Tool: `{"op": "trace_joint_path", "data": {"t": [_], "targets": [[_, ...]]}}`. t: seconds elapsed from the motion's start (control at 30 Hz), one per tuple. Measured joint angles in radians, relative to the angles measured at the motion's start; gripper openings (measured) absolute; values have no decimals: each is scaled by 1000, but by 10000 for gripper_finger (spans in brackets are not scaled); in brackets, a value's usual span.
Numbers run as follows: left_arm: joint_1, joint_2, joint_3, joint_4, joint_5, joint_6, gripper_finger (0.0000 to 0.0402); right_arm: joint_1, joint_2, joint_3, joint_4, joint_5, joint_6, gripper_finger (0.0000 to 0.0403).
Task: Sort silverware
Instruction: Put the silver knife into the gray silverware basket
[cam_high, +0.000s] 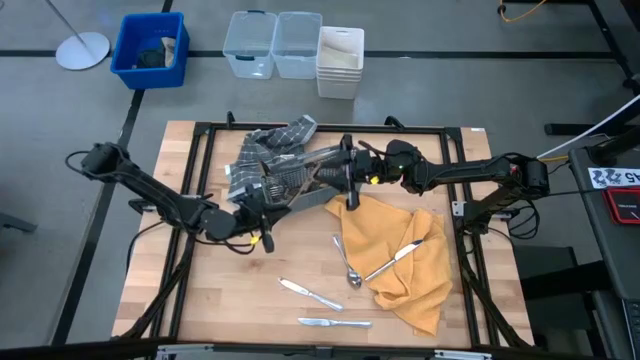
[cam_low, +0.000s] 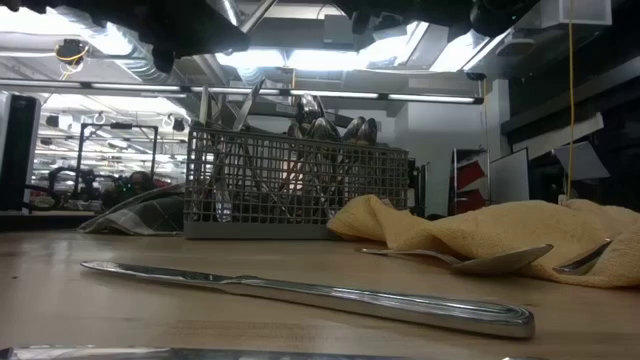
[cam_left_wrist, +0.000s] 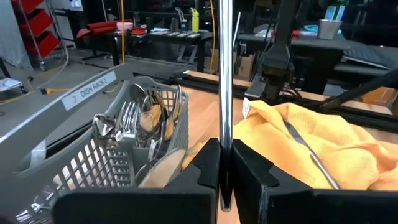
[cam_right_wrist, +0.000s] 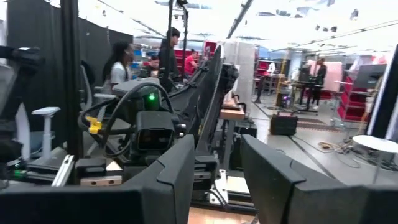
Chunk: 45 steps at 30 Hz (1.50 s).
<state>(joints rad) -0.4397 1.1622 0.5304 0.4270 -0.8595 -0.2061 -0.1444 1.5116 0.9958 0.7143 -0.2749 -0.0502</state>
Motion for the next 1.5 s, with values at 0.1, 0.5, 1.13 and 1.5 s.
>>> {"op": "trace_joint_path", "data": {"t": [0.1, 0.5, 1.13, 1.5], "targets": [[0, 21, 0, 12, 2, 0, 15, 0, 0, 0, 0, -16, 1, 133], [2, 33, 0, 15, 3, 4, 15, 0, 0, 0, 0, -52, 0, 79], [35, 31, 0, 1, -2, 90, 40, 1, 0, 0, 3, -57, -6, 5], [20, -83, 0, -57, -2, 197, 133, 1, 8, 0, 64, -7, -56, 3]]}}
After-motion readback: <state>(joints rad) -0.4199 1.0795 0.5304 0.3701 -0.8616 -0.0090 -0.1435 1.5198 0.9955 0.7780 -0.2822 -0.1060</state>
